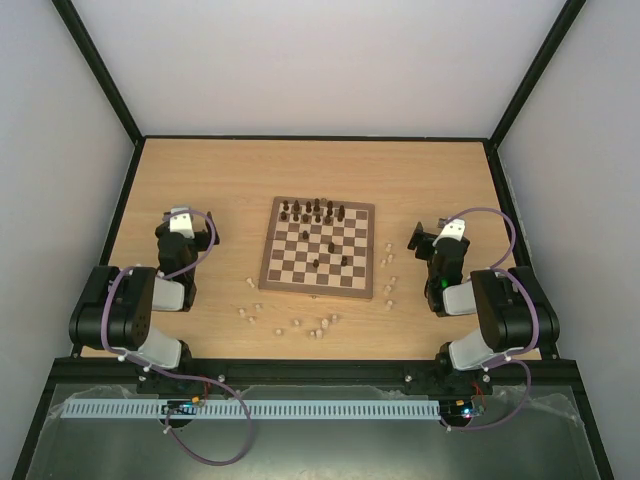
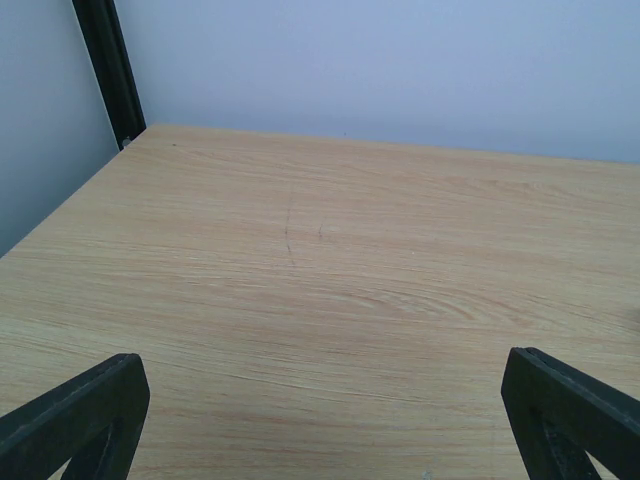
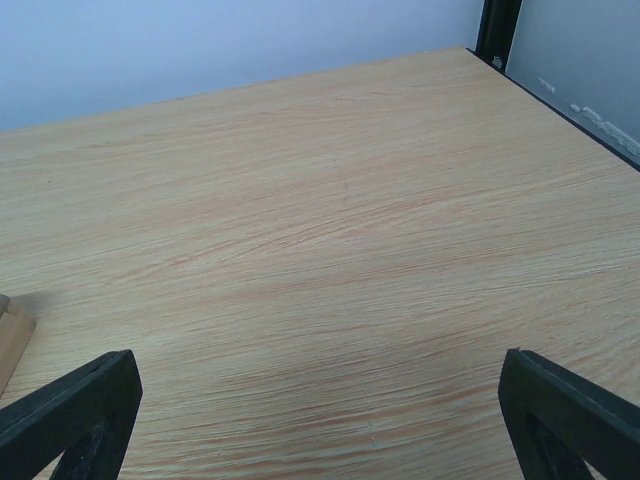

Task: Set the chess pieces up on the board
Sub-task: Pick up the chess piece from the chessboard.

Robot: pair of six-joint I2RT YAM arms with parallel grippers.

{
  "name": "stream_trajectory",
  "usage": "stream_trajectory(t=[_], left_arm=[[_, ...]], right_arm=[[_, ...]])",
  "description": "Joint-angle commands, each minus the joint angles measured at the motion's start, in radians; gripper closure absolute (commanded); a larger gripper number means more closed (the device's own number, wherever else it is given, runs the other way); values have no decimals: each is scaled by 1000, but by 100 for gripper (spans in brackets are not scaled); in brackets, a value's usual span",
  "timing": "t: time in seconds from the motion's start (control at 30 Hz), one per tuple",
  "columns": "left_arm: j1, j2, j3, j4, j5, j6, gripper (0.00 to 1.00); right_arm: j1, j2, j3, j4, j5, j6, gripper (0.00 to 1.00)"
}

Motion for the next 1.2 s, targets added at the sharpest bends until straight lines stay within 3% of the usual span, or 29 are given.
stream_trajectory(t=[0.0, 0.8, 0.87, 0.97, 1.17], left_arm=[[-3, 7, 15, 41, 0, 7, 0], [-22, -39, 20, 0, 0, 34, 0], [-26, -79, 12, -27, -16, 27, 0], [-27, -160, 71, -213, -20, 7, 0], [-55, -323, 43, -317, -28, -53, 0]], right_arm=[[-6, 3, -3, 48, 8, -11, 1], [-6, -45, -30, 54, -41, -37, 1], [-4, -93, -7, -30, -36, -35, 1], [-4, -141, 102, -277, -60, -7, 1], [17, -216, 113, -367, -89, 6, 1]])
